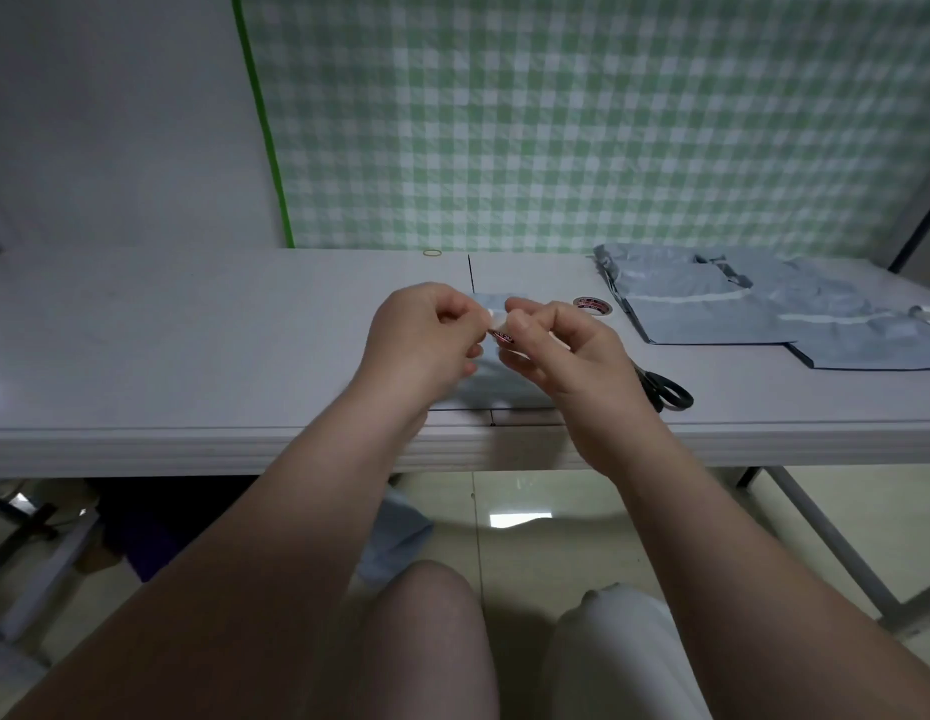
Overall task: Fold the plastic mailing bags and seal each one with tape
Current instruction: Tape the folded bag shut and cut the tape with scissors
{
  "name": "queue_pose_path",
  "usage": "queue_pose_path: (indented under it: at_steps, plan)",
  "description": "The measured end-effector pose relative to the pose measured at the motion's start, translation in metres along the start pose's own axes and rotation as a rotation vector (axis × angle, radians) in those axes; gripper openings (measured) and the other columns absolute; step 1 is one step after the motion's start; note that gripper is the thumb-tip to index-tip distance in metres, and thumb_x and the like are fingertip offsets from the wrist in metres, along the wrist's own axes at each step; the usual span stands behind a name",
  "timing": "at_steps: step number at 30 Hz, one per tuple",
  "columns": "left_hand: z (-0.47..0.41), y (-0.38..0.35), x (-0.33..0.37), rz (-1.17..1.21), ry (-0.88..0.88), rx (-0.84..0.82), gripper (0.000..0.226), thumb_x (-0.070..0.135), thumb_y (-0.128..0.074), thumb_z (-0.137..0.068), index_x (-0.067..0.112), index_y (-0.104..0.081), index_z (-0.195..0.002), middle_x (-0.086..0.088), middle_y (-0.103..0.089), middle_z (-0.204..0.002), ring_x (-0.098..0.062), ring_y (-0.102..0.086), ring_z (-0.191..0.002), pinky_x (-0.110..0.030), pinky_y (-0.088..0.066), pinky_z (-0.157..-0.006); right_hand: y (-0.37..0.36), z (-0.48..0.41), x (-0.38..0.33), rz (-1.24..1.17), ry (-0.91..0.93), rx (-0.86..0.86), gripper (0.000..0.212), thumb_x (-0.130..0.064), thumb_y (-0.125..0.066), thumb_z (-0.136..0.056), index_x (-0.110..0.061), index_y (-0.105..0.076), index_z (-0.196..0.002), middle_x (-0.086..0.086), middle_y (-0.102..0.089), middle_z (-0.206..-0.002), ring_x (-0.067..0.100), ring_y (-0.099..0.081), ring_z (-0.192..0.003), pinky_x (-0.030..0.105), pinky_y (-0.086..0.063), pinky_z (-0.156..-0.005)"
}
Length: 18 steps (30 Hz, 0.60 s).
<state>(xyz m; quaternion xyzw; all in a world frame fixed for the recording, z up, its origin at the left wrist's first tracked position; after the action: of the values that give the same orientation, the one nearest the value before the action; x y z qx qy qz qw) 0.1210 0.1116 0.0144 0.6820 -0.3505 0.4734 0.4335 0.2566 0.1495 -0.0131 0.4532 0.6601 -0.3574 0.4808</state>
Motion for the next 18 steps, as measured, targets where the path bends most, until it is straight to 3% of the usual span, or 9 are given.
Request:
queue_pose_path:
  at_steps: [3,6,9,12,14,16,18]
  plan:
    - [-0.011,0.002,-0.003,0.112,0.092,-0.03,0.02,0.01,-0.057,-0.092,0.013,-0.06,-0.072,-0.002,-0.057,-0.068,-0.01,-0.054,-0.062,-0.023,-0.054,-0.058,-0.008,-0.012,-0.002,-0.098,-0.05,-0.105,0.025,-0.03,-0.063,-0.088,-0.012,-0.058,-0.071,0.008,-0.065,-0.097,0.015,-0.062,-0.095,0.029,-0.05,-0.086]
    - [-0.025,0.012,-0.001,0.065,0.078,0.023,0.022,0.008,-0.057,-0.091,0.013,-0.059,-0.071,-0.002,-0.056,-0.069,-0.01,-0.052,-0.062,-0.021,-0.049,-0.054,-0.009,-0.031,-0.008,0.063,-0.093,-0.109,0.029,-0.028,-0.063,-0.089,-0.003,-0.058,-0.076,0.009,-0.064,-0.091,0.013,-0.06,-0.088,0.032,-0.052,-0.083]
    - [-0.037,0.023,-0.005,0.033,0.074,0.097,0.022,0.007,-0.055,-0.091,0.014,-0.059,-0.071,-0.002,-0.056,-0.069,-0.011,-0.052,-0.062,-0.02,-0.048,-0.055,-0.01,-0.056,-0.017,0.287,-0.126,-0.09,0.047,-0.032,-0.071,-0.081,0.013,-0.061,-0.088,0.011,-0.066,-0.085,0.015,-0.059,-0.08,0.035,-0.053,-0.081]
    - [-0.048,0.034,-0.015,0.069,0.106,0.152,0.023,0.006,-0.055,-0.09,0.013,-0.059,-0.069,-0.003,-0.056,-0.067,-0.011,-0.051,-0.06,-0.022,-0.047,-0.058,-0.015,-0.075,-0.024,0.56,-0.096,-0.053,0.043,-0.031,-0.073,-0.074,0.007,-0.057,-0.069,0.009,-0.05,-0.063,0.017,-0.045,-0.06,0.03,-0.039,-0.057]
    - [-0.055,0.042,-0.023,0.071,0.128,0.183,0.024,0.005,-0.055,-0.09,0.013,-0.059,-0.068,-0.003,-0.056,-0.066,-0.011,-0.051,-0.059,-0.022,-0.047,-0.058,-0.019,-0.084,-0.023,0.729,-0.09,-0.027,0.039,-0.032,-0.073,-0.073,-0.005,-0.048,-0.059,0.004,-0.041,-0.056,0.016,-0.038,-0.053,0.026,-0.032,-0.051]
    - [-0.062,0.048,-0.031,0.072,0.16,0.187,0.024,0.005,-0.055,-0.089,0.012,-0.058,-0.067,-0.004,-0.055,-0.066,-0.013,-0.051,-0.06,-0.024,-0.048,-0.06,-0.025,-0.093,-0.016,0.718,-0.106,-0.039,0.032,-0.034,-0.074,-0.071,-0.011,-0.054,-0.063,0.007,-0.048,-0.061,0.017,-0.047,-0.056,0.035,-0.045,-0.054]
    - [-0.069,0.052,-0.039,0.084,0.206,0.168,0.023,0.004,-0.055,-0.088,0.009,-0.057,-0.066,-0.006,-0.055,-0.066,-0.016,-0.052,-0.06,-0.027,-0.048,-0.061,-0.032,-0.1,-0.004,0.525,-0.189,-0.074,0.031,-0.036,-0.076,-0.072,-0.011,-0.058,-0.071,0.01,-0.059,-0.072,0.021,-0.06,-0.063,0.038,-0.058,-0.066]
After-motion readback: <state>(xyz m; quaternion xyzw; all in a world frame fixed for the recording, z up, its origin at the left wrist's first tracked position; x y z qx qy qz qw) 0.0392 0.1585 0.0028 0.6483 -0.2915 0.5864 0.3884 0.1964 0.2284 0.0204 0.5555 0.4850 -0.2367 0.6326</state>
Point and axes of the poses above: each hand's wrist, its own z-axis away from the middle knuckle, its own y-axis out of the back of the hand, x = y × z, the point moved 8 cm from there along -z, towards the middle knuckle
